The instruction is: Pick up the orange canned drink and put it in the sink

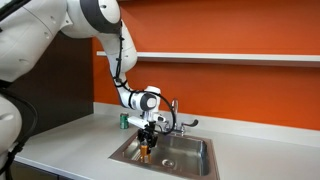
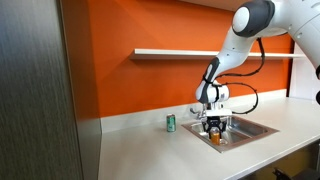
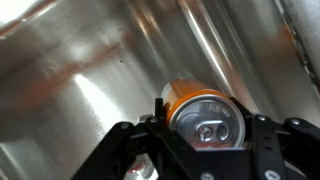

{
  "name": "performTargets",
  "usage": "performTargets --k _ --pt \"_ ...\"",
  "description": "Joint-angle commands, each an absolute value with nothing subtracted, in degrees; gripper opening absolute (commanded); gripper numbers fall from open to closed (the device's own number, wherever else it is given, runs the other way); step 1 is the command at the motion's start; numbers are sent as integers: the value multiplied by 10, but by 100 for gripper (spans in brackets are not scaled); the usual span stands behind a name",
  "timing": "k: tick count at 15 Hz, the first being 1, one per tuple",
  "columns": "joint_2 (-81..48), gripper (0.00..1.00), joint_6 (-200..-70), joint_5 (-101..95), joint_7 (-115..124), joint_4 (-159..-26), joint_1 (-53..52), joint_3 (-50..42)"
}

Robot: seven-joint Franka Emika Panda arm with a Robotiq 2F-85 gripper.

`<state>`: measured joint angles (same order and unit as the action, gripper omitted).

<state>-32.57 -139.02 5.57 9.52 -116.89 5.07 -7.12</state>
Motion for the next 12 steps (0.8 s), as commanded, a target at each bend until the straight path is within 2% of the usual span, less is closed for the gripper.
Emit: performTargets --k 1,12 --pt "-327 38 -1386 70 75 -1164 65 -57" --pt "-340 38 -1385 70 76 -1162 65 -56"
